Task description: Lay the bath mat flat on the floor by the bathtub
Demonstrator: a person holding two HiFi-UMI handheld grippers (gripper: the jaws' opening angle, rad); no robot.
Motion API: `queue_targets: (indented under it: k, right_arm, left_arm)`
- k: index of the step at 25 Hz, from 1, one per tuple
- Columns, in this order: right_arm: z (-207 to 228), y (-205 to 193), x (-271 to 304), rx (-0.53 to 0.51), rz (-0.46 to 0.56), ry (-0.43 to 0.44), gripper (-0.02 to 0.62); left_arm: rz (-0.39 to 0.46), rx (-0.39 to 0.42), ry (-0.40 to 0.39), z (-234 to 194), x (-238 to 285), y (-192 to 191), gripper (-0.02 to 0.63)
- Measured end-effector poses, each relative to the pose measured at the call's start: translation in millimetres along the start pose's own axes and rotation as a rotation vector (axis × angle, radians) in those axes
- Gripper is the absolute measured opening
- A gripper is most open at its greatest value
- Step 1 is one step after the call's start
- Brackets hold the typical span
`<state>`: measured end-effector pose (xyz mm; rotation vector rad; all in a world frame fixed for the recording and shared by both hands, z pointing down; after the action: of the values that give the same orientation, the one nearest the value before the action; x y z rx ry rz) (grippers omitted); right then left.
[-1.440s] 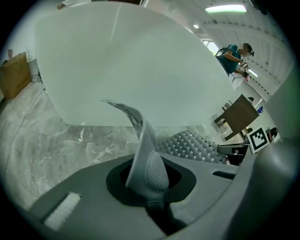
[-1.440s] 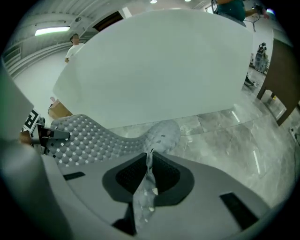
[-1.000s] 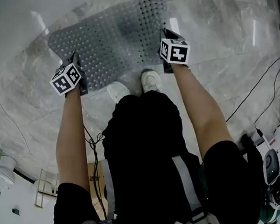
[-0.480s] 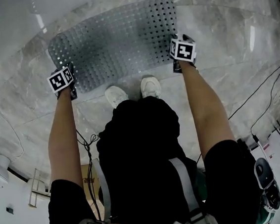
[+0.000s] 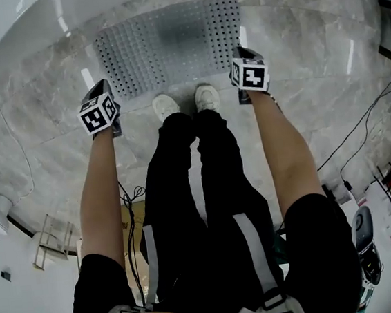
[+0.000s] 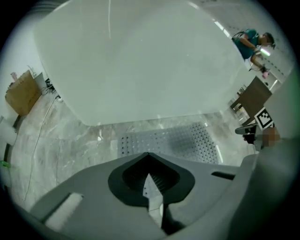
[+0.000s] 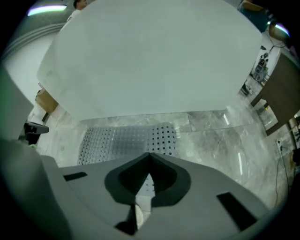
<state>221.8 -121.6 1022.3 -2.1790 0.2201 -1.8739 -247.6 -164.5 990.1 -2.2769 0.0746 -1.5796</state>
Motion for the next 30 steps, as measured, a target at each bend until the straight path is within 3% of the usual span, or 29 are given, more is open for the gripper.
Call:
queue_targets:
  k: [3,7,12,16,19,23,27,30]
  right_arm:
    - [-4,23,-77,0.05,0.066,0.023,0.007]
    - [-17,60,-179,0.033,0.191,0.093,0.006]
    - [-28,110,-319,0.065,0.361,0.23,0.005]
    - [-31,152,-438,0.111,0.527,0.296,0.005]
    - [-26,188,-523,0.1,0.696,0.323,0.005]
    - [-17,237,-617,0.066,0.912,0.326,0.005]
    - [-8,263,-703,0.077,1.069,0.34,0.005]
    - [-1,274,-752,0.109,1.162,0.338,0.005]
  left_arm:
    - [0.103,0.023,-0.066,50,-65,24,0.005]
    - [0.244,0.049,-0.094,107,-151,70,0.005]
    - [0.375,0.062,-0.148,179,-273,128,0.005]
    - [0.469,0.152,-0.169,234,-377,167,0.005]
    - [0.568,0.217,-0.162,266,-447,198,0.005]
    - [0.751,0.242,-0.142,290,-534,242,0.005]
    - [0.878,0.281,-0.121,311,-611,261,0.005]
    - [0.952,0.378,-0.092,332,-658,270,0.005]
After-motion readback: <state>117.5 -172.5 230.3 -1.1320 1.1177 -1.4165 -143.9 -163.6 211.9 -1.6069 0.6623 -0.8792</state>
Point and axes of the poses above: the fingertips, and each gripper's own axes: x forward along the fingers, z to its right, y out of its top, the point moved 9 cm from there along -x, backward along the fingers, and after that the axes turned 13 degrees about -y, right-handed, at the moved point
